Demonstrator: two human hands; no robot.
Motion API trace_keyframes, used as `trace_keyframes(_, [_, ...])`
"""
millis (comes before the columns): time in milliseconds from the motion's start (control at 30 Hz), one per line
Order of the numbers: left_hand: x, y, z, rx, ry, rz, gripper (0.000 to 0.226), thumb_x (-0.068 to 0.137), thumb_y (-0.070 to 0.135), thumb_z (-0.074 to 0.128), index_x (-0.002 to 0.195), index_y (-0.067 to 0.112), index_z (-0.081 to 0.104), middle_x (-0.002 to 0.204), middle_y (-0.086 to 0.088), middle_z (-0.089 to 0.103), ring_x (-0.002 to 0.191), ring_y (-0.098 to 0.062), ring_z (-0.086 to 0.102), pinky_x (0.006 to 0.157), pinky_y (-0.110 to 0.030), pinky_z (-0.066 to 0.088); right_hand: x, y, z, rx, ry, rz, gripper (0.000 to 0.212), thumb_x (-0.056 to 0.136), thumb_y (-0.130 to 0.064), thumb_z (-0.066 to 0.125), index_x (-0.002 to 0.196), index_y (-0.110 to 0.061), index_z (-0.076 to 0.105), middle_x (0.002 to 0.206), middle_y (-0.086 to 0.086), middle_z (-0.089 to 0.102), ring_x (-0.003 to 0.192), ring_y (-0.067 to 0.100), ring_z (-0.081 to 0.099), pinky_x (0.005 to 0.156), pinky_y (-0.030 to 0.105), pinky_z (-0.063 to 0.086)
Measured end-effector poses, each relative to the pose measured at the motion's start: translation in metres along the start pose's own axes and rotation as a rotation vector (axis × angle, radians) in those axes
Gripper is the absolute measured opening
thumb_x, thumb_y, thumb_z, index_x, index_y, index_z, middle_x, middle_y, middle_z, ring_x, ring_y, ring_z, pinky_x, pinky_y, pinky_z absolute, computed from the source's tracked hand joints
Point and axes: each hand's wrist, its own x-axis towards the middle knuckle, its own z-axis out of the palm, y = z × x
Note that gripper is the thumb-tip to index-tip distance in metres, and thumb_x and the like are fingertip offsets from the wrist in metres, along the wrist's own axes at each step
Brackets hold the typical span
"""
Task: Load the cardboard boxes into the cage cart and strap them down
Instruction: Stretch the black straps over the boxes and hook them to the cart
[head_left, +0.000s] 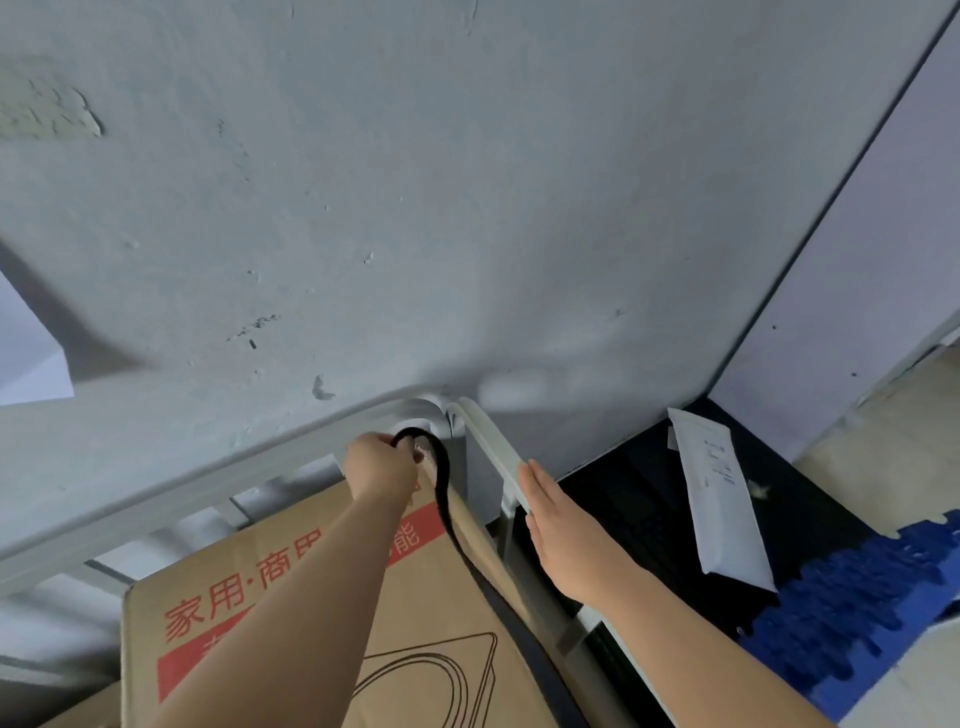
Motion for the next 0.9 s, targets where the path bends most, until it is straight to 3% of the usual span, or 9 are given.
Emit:
trace_keyframes(100, [0.007,-0.011,0.013,0.249,-0.132,0.135,0.032,0.094,0.020,0.055,0.067,0.005,0.064,0.053,0.000,0.061,0.044,-0.013,0.051,0.042,-0.023,0.035,0.000,0.001,0.003,0.045,0.044,-0.011,0.058,0.103,-0.025,0.027,0.151,-0.019,-0.005,0.160,-0.004,-0.006,0.130,0.013,0.043,0.103,0.024,0.040])
trace_keyframes(200, [0.006,-0.022,0.027,0.396,-0.277,0.180,0.032,0.093,0.022,0.054,0.066,0.008,0.063,0.060,0.001,0.068,0.041,-0.010,0.047,0.043,-0.023,0.034,0.000,0.004,0.004,0.093,0.062,-0.012,0.056,0.103,-0.026,0.026,0.152,-0.020,-0.002,0.160,-0.006,-0.002,0.140,0.010,0.027,0.111,0.021,0.028])
trace_keyframes(367, [-0.006,-0.027,0.045,0.186,-0.371,0.194,0.026,0.091,0.019,0.057,0.079,0.004,0.074,0.053,0.002,0.063,0.031,-0.006,0.036,0.039,-0.017,0.033,0.003,0.007,0.008,0.228,0.034,0.017,0.052,0.104,-0.027,0.024,0.152,-0.023,0.006,0.159,-0.011,0.005,0.143,0.002,0.012,0.112,0.014,0.012])
trace_keyframes(467, [-0.013,-0.025,0.057,0.071,-0.399,0.195,0.022,0.090,0.020,0.060,0.078,0.008,0.074,0.045,0.006,0.054,0.032,-0.006,0.031,0.042,-0.020,0.029,0.010,0.012,0.002,0.466,0.043,0.110,0.047,0.104,-0.026,0.027,0.151,-0.020,0.021,0.155,-0.009,0.023,0.141,0.002,0.020,0.110,0.013,0.015])
trace_keyframes(600, [-0.013,-0.019,0.066,0.025,-0.433,0.203,0.023,0.094,0.022,0.057,0.075,0.034,0.066,0.066,0.002,0.061,0.049,-0.011,0.044,0.045,-0.019,0.035,0.029,0.009,-0.013,0.702,0.007,0.260,0.038,0.103,-0.025,0.029,0.136,-0.023,0.047,0.134,-0.008,0.051,0.120,0.007,0.045,0.095,0.018,0.032])
trace_keyframes(700, [-0.009,-0.019,0.064,-0.019,-0.508,0.141,0.018,0.096,0.020,0.053,0.091,0.025,0.069,0.061,0.006,0.056,0.043,-0.006,0.040,0.042,-0.016,0.035,0.047,0.004,-0.019,0.859,-0.068,0.327,0.036,0.102,-0.025,0.030,0.124,-0.026,0.057,0.112,-0.009,0.059,0.107,0.010,0.053,0.074,0.011,0.039])
trace_keyframes(767, [-0.006,-0.024,0.062,-0.056,-0.558,0.074,0.018,0.096,0.021,0.053,0.098,0.020,0.070,0.054,0.008,0.049,0.040,-0.007,0.034,0.044,-0.019,0.034,0.055,0.004,-0.019,0.900,-0.093,0.403,0.038,0.101,-0.029,0.033,0.119,-0.015,0.063,0.101,0.000,0.062,0.090,0.012,0.055,0.062,0.010,0.038])
trace_keyframes(833, [-0.004,-0.028,0.058,-0.074,-0.598,0.050,0.019,0.096,0.021,0.053,0.100,0.019,0.071,0.061,0.003,0.049,0.041,-0.009,0.031,0.043,-0.019,0.032,0.058,0.007,-0.016,0.904,-0.108,0.450,0.047,0.100,-0.033,0.035,0.113,0.000,0.065,0.097,0.011,0.062,0.079,0.013,0.054,0.061,0.015,0.038])
trace_keyframes(900, [-0.003,-0.031,0.056,-0.057,-0.621,0.054,0.020,0.096,0.022,0.052,0.101,0.019,0.072,0.073,-0.001,0.055,0.045,-0.010,0.031,0.041,-0.017,0.032,0.060,0.008,-0.015,0.967,-0.089,0.461,0.042,0.100,-0.029,0.037,0.101,0.000,0.068,0.087,0.010,0.064,0.071,0.013,0.054,0.057,0.018,0.040])
